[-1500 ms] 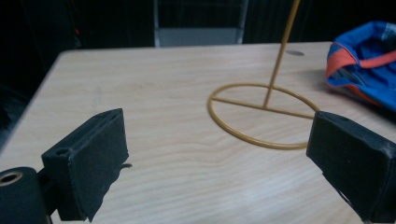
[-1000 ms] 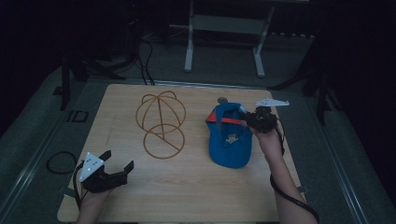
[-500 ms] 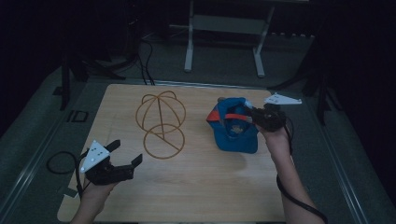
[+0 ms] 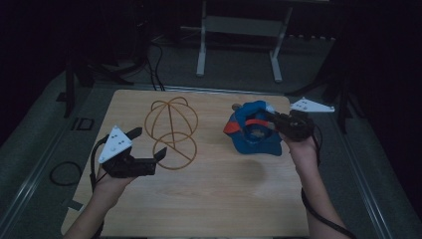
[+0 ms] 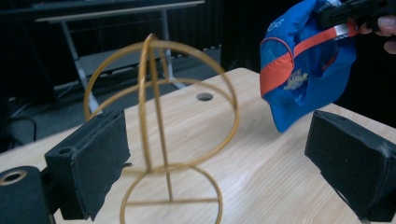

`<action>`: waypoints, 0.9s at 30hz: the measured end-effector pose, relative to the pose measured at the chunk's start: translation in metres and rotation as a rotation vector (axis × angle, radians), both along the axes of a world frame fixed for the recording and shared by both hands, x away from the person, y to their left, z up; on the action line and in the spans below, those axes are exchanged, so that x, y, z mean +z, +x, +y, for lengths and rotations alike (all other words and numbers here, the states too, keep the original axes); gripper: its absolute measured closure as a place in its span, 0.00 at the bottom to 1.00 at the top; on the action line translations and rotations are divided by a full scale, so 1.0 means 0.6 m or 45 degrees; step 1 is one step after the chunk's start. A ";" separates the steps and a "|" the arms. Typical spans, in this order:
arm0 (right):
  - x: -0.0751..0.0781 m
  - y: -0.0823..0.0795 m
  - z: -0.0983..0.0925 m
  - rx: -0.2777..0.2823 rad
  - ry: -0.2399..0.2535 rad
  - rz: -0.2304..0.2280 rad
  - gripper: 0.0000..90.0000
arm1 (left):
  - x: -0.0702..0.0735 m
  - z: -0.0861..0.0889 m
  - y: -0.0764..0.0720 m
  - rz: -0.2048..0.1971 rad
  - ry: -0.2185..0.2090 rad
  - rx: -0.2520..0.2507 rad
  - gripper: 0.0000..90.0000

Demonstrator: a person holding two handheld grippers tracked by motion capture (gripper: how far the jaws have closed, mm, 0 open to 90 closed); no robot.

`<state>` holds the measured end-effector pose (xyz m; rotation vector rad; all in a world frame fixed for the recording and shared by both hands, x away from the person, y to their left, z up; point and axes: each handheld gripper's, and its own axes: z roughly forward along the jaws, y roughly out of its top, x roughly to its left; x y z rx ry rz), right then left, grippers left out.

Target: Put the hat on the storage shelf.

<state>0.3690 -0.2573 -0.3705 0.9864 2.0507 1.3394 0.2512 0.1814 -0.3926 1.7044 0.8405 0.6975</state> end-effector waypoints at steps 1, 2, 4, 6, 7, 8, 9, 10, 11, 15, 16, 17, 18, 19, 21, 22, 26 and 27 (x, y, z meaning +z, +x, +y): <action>0.002 -0.002 0.000 0.006 0.007 -0.003 0.93 | 0.004 -0.004 0.004 0.003 -0.002 -0.010 0.07; 0.004 -0.004 0.001 0.015 0.010 -0.002 0.93 | 0.008 -0.009 0.008 0.001 -0.005 -0.020 0.07; 0.007 -0.008 0.004 0.029 0.016 -0.011 0.93 | 0.014 -0.017 0.011 -0.010 0.001 -0.034 0.07; 0.010 -0.011 0.006 0.040 0.019 -0.020 0.93 | 0.023 -0.028 0.014 -0.025 -0.001 -0.060 0.07; 0.011 -0.012 0.006 0.046 0.025 -0.023 0.93 | 0.027 -0.033 0.016 -0.024 -0.001 -0.071 0.07; 0.012 -0.013 0.007 0.049 0.033 -0.021 0.93 | 0.030 -0.037 0.018 -0.021 -0.006 -0.082 0.07; 0.013 -0.014 0.008 0.052 0.039 -0.023 0.93 | 0.035 -0.043 0.020 -0.020 -0.010 -0.107 0.07; 0.015 -0.017 0.009 0.057 0.040 -0.032 0.93 | 0.038 -0.048 0.021 -0.027 -0.005 -0.111 0.07; 0.016 -0.018 0.010 0.058 0.037 -0.039 0.93 | 0.044 -0.057 0.022 -0.034 0.007 -0.125 0.08; 0.019 -0.026 0.014 0.075 0.036 -0.052 0.93 | 0.057 -0.091 0.027 -0.044 0.035 -0.181 0.10; 0.019 -0.027 0.015 0.080 0.038 -0.051 0.93 | 0.060 -0.101 0.029 -0.042 0.040 -0.193 0.10; 0.019 -0.028 0.016 0.088 0.044 -0.050 0.93 | 0.062 -0.112 0.032 -0.045 0.058 -0.207 0.10; 0.018 -0.029 0.018 0.091 0.043 -0.048 0.93 | 0.063 -0.119 0.034 -0.048 0.063 -0.206 0.10; 0.018 -0.030 0.018 0.092 0.041 -0.048 0.93 | 0.065 -0.128 0.038 -0.048 0.067 -0.224 0.10; 0.017 -0.031 0.020 0.101 0.047 -0.044 0.93 | 0.067 -0.142 0.043 -0.051 0.081 -0.228 0.10; 0.016 -0.032 0.021 0.105 0.045 -0.046 0.93 | 0.068 -0.149 0.045 -0.048 0.073 -0.245 0.10; 0.014 -0.039 0.025 0.126 0.054 -0.051 0.93 | 0.069 -0.177 0.054 -0.059 0.076 -0.274 0.13; 0.014 -0.040 0.026 0.133 0.058 -0.050 0.93 | 0.069 -0.184 0.056 -0.061 0.080 -0.279 0.13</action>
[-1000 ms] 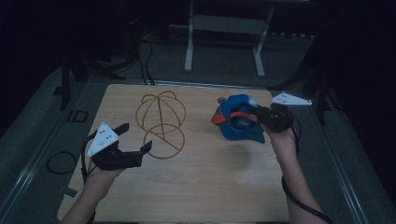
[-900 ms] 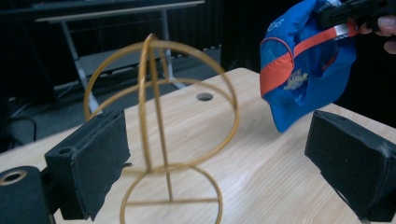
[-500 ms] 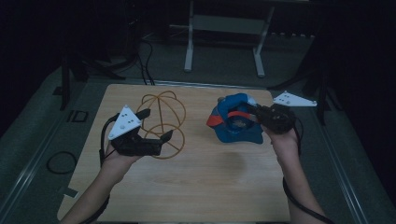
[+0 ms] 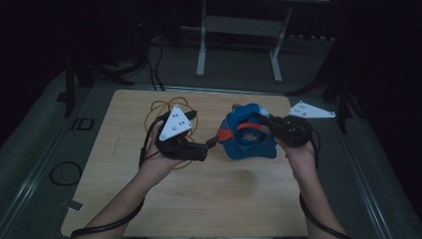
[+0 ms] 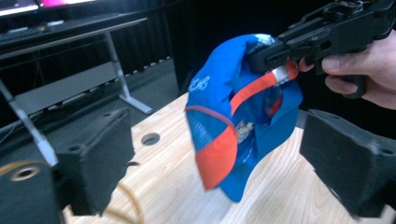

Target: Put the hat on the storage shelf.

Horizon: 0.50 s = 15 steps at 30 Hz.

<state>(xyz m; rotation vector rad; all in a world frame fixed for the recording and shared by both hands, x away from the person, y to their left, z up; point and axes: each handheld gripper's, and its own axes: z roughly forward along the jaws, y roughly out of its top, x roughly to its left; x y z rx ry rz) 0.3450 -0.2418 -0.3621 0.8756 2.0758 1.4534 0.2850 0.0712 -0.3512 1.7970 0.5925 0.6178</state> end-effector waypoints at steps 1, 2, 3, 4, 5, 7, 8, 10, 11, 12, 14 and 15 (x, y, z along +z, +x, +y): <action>0.000 -0.002 0.001 0.004 0.002 0.003 0.93 | 0.000 -0.005 0.002 0.000 0.008 -0.002 0.13; 0.000 -0.003 0.003 0.008 0.001 0.003 0.93 | 0.001 -0.013 0.007 0.007 0.018 -0.007 0.13; 0.000 -0.005 0.004 0.015 -0.002 0.001 0.93 | 0.000 -0.018 0.011 0.021 0.012 -0.019 0.14; 0.000 -0.008 0.006 0.020 -0.002 0.002 0.93 | 0.000 -0.024 0.014 0.026 0.019 -0.016 0.15; 0.001 -0.009 0.007 0.022 -0.012 -0.006 0.93 | -0.001 -0.029 0.018 0.020 0.038 -0.016 0.15; 0.003 -0.013 0.009 0.031 -0.006 -0.001 0.93 | -0.002 -0.038 0.024 0.025 0.062 -0.022 0.16; 0.004 -0.014 0.009 0.037 -0.004 -0.001 0.93 | -0.003 -0.043 0.027 0.028 0.077 -0.024 0.17; 0.006 -0.018 0.011 0.044 -0.005 -0.009 0.93 | -0.006 -0.054 0.034 0.034 0.102 -0.023 0.18; 0.008 -0.021 0.012 0.056 0.007 -0.009 0.93 | -0.007 -0.058 0.036 0.041 0.101 -0.025 0.19; 0.009 -0.023 0.013 0.057 0.002 -0.018 0.93 | -0.008 -0.062 0.040 0.041 0.118 -0.013 0.22; 0.011 -0.028 0.016 0.069 -0.002 -0.030 0.93 | -0.010 -0.069 0.047 0.059 0.120 0.005 0.24; 0.013 -0.032 0.018 0.073 -0.001 -0.030 0.93 | -0.010 -0.072 0.050 0.072 0.115 0.010 0.26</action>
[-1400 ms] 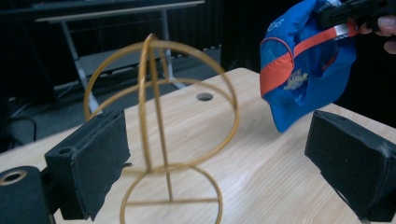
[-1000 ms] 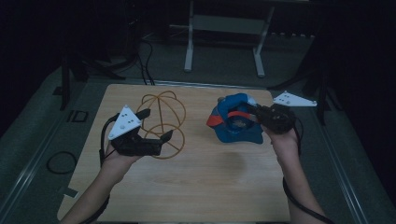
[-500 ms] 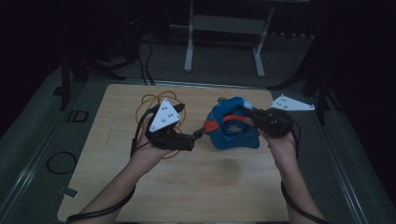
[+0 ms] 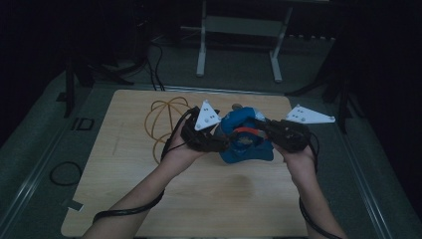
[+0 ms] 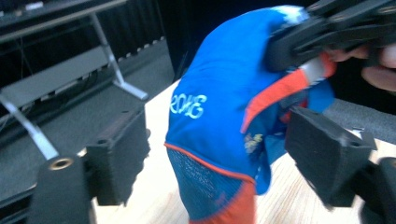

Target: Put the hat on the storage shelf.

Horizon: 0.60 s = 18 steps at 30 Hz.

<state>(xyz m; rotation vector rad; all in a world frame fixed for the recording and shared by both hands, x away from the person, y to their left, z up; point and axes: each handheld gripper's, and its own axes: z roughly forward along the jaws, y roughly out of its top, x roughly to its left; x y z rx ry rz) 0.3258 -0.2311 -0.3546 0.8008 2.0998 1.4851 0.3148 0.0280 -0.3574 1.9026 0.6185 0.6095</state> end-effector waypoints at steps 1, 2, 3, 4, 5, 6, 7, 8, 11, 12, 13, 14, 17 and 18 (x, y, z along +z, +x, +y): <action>0.000 -0.002 0.001 0.008 -0.003 -0.007 0.93 | -0.001 -0.003 0.003 0.000 0.006 -0.004 0.26; 0.001 -0.004 0.003 0.013 -0.003 -0.007 0.93 | -0.001 -0.005 0.004 0.002 0.011 0.001 0.29; 0.001 -0.006 0.003 0.019 -0.003 -0.007 0.93 | -0.002 -0.007 0.006 -0.002 0.022 0.004 0.33; 0.000 -0.007 0.005 0.025 -0.002 -0.010 0.93 | -0.002 -0.010 0.009 0.017 0.017 -0.005 0.36; 0.000 -0.009 0.007 0.029 -0.005 -0.011 0.93 | -0.003 -0.013 0.012 0.031 0.030 0.006 0.37; -0.001 -0.011 0.009 0.035 -0.010 -0.011 0.93 | -0.004 -0.015 0.014 0.035 0.035 0.006 0.42; -0.001 -0.013 0.010 0.041 -0.009 -0.011 0.93 | -0.005 -0.016 0.015 0.044 0.034 0.001 0.44; -0.001 -0.015 0.012 0.044 -0.012 -0.014 0.93 | -0.007 -0.017 0.017 0.053 0.036 0.004 0.47; -0.002 -0.018 0.014 0.049 -0.020 -0.021 0.93 | -0.010 -0.022 0.020 0.054 0.056 0.005 0.60; -0.003 -0.018 0.014 0.048 -0.021 -0.021 0.93 | -0.011 -0.024 0.021 0.056 0.058 0.006 0.65; -0.004 -0.018 0.014 0.047 -0.020 -0.017 0.93 | -0.011 -0.026 0.022 0.066 0.064 0.005 0.70; -0.004 -0.018 0.014 0.048 -0.019 -0.014 0.93 | -0.011 -0.028 0.023 0.059 0.083 0.018 0.76; -0.008 -0.019 0.015 0.049 -0.020 -0.008 0.93 | -0.013 -0.036 0.024 0.047 0.127 0.034 0.97; -0.011 -0.020 0.017 0.051 -0.022 -0.008 0.93 | -0.014 -0.039 0.023 0.035 0.139 0.045 0.98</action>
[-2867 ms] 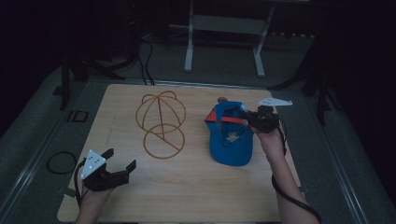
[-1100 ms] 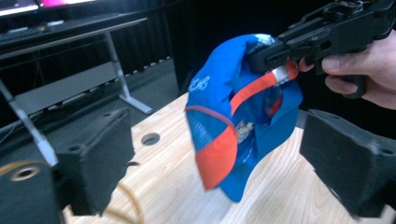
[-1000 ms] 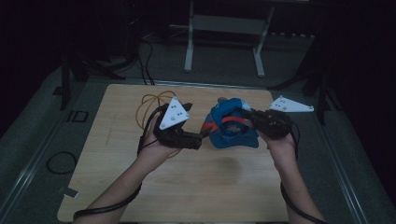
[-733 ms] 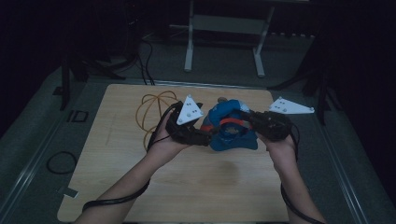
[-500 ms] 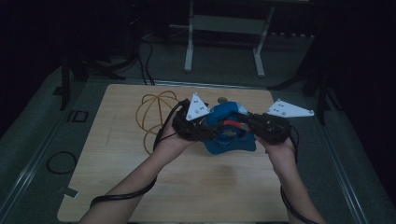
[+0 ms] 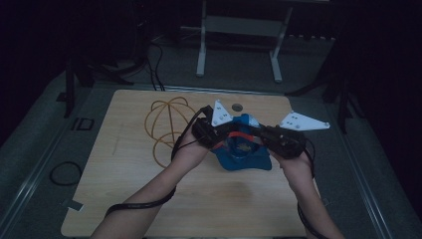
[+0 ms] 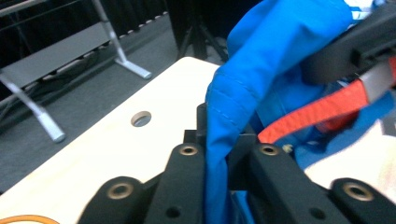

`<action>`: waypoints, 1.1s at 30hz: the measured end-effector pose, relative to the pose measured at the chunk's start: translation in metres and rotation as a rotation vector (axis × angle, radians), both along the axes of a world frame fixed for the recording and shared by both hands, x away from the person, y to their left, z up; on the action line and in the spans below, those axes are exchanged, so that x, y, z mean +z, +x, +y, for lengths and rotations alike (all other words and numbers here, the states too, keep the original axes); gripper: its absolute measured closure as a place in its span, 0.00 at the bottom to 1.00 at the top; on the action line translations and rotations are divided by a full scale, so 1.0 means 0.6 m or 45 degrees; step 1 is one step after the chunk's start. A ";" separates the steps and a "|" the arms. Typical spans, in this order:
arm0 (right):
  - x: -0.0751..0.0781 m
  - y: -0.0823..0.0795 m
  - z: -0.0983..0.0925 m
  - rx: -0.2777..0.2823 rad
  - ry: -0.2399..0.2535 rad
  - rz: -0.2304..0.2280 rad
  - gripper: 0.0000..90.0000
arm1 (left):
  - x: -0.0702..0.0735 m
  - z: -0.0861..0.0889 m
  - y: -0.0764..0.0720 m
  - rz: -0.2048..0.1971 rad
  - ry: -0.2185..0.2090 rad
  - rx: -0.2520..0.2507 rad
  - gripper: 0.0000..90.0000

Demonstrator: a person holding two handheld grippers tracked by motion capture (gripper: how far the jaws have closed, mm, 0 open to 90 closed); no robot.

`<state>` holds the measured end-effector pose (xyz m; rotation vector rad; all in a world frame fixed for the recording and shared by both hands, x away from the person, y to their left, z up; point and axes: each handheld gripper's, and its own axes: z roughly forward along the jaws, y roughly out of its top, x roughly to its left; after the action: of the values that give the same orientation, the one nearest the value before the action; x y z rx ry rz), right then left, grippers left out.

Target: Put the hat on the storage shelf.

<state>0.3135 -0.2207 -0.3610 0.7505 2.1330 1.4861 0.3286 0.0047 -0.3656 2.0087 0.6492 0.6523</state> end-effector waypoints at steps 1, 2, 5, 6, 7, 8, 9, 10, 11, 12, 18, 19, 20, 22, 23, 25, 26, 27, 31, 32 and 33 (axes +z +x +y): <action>-0.001 -0.001 0.001 0.000 0.001 0.000 0.93 | 0.000 -0.003 0.000 -0.012 0.015 0.007 0.99; -0.003 -0.004 0.002 0.003 0.004 0.000 0.93 | -0.001 -0.004 -0.001 -0.018 0.015 0.012 0.99; -0.005 -0.010 0.002 -0.007 0.005 -0.009 0.93 | 0.003 -0.006 -0.003 -0.054 0.018 0.024 0.99; -0.005 -0.013 0.002 -0.006 0.010 -0.008 0.93 | 0.004 -0.006 -0.004 -0.066 0.015 0.028 0.99; -0.005 -0.016 0.002 -0.006 0.012 -0.007 0.93 | 0.006 -0.006 -0.005 -0.076 0.014 0.029 0.99; -0.005 -0.018 0.003 -0.004 0.015 -0.007 0.92 | 0.009 -0.008 -0.007 -0.100 0.024 0.036 0.99; -0.004 -0.021 0.003 -0.002 0.016 -0.010 0.92 | 0.010 -0.009 -0.008 -0.108 0.024 0.036 0.99; -0.004 -0.023 0.004 -0.002 0.017 -0.012 0.91 | 0.010 -0.009 -0.008 -0.108 0.024 0.036 0.99; -0.004 -0.027 0.004 0.000 0.018 -0.016 0.90 | 0.014 -0.011 -0.011 -0.132 0.037 0.028 1.00; -0.004 -0.029 0.004 0.003 0.021 -0.013 0.88 | 0.015 -0.011 -0.012 -0.139 0.039 0.022 1.00; -0.003 -0.050 0.000 0.024 0.055 -0.018 0.71 | 0.025 -0.004 -0.017 -0.155 -0.002 -0.016 1.00; -0.003 -0.052 -0.001 0.033 0.064 -0.016 0.68 | 0.025 -0.003 -0.017 -0.149 -0.008 -0.019 1.00; -0.003 -0.056 -0.002 0.047 0.077 -0.015 0.66 | 0.026 -0.001 -0.017 -0.154 -0.006 -0.025 1.00; -0.001 -0.066 -0.007 0.068 0.084 -0.026 0.60 | 0.024 0.001 -0.019 -0.167 0.004 -0.030 1.00; -0.001 -0.066 -0.007 0.068 0.084 -0.026 0.60 | 0.024 0.001 -0.019 -0.167 0.004 -0.030 1.00; 0.004 -0.078 -0.014 0.088 0.071 -0.073 0.54 | 0.022 0.008 -0.021 -0.197 0.009 -0.065 0.99; 0.005 -0.081 -0.017 0.089 0.060 -0.090 0.52 | 0.022 0.012 -0.021 -0.195 0.006 -0.079 0.99; 0.005 -0.082 -0.020 0.090 0.047 -0.091 0.50 | 0.022 0.017 -0.021 -0.204 -0.003 -0.101 0.99; 0.002 -0.081 -0.034 0.088 0.038 -0.089 0.49 | 0.021 0.034 -0.018 -0.203 -0.048 -0.141 0.99; 0.000 -0.080 -0.041 0.086 0.047 -0.089 0.51 | 0.021 0.039 -0.016 -0.196 -0.054 -0.150 0.99; -0.002 -0.078 -0.046 0.082 0.056 -0.092 0.53 | 0.020 0.044 -0.015 -0.189 -0.066 -0.168 0.99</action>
<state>0.2664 -0.2482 -0.3624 0.6392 2.0951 1.5731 0.3196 0.0308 -0.3538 1.9164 0.4375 0.6904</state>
